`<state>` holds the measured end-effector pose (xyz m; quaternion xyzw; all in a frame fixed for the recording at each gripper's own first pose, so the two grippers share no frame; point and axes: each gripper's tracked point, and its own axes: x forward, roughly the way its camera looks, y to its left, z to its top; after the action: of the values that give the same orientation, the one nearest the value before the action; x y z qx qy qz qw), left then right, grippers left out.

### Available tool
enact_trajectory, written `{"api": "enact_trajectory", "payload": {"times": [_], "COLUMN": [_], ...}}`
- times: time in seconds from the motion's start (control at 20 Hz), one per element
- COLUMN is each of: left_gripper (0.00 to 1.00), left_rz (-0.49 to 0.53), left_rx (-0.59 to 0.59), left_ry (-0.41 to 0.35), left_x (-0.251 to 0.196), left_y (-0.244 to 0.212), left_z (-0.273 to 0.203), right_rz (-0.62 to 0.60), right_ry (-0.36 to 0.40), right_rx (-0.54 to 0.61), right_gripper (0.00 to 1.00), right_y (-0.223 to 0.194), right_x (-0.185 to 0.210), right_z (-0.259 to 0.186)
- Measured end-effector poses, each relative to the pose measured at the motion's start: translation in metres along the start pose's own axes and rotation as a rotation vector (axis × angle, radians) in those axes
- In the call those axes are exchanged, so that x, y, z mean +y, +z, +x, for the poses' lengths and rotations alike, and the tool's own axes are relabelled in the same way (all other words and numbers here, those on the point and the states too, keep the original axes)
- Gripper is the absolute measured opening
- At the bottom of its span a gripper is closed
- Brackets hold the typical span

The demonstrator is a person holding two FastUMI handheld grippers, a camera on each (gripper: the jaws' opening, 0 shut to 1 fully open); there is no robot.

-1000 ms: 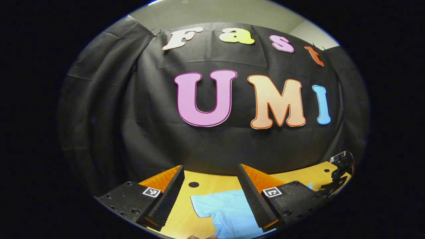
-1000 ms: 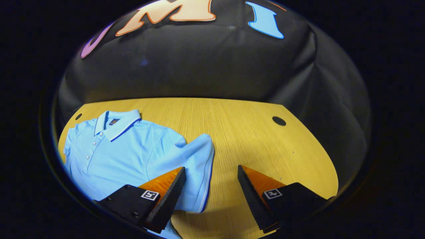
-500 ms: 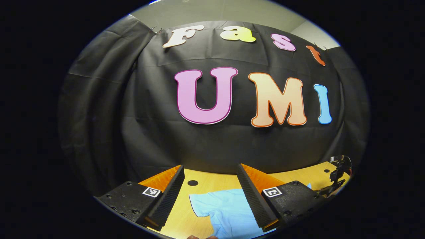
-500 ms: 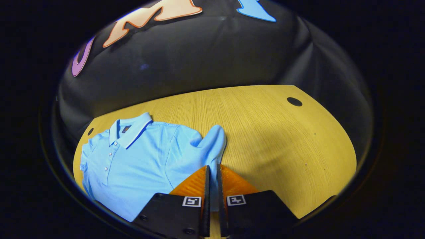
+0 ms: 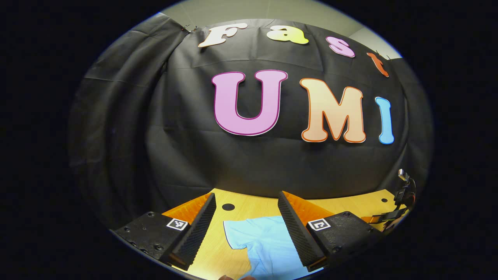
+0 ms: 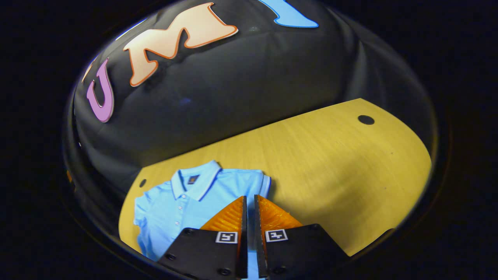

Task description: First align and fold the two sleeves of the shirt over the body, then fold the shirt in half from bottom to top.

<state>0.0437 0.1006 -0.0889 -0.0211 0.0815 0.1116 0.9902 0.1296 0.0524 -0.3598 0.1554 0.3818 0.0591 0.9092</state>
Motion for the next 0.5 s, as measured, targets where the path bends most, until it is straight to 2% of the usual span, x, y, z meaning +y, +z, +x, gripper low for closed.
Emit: {"api": "enact_trajectory", "payload": {"times": [0.05,0.15,0.3,0.4,0.45,0.5], "left_gripper": [0.96,0.96,0.94,0.96,0.96,0.96], "left_rz": [-0.002,-0.006,-0.016,-0.025,-0.025,-0.024], "left_rx": [0.005,0.018,0.038,0.053,0.063,0.073], "left_ry": [0.0,0.001,0.007,0.013,0.018,0.025], "left_x": [0.0,0.0,0.004,0.009,0.012,0.015], "left_y": [-0.001,-0.006,-0.013,-0.019,-0.023,-0.03], "left_z": [0.0,0.0,0.0,0.002,0.005,0.008], "right_rz": [0.004,-0.005,-0.027,-0.052,-0.059,-0.069], "right_ry": [0.032,0.074,0.095,0.068,0.089,0.095], "right_rx": [0.005,0.031,0.111,0.146,0.148,0.139], "right_gripper": [0.07,0.06,0.06,0.06,0.06,0.16], "right_y": [-0.003,-0.02,-0.054,-0.07,-0.072,-0.069], "right_x": [0.014,0.038,0.052,0.05,0.054,0.057], "right_z": [0.001,0.005,0.012,0.011,0.01,0.005]}}
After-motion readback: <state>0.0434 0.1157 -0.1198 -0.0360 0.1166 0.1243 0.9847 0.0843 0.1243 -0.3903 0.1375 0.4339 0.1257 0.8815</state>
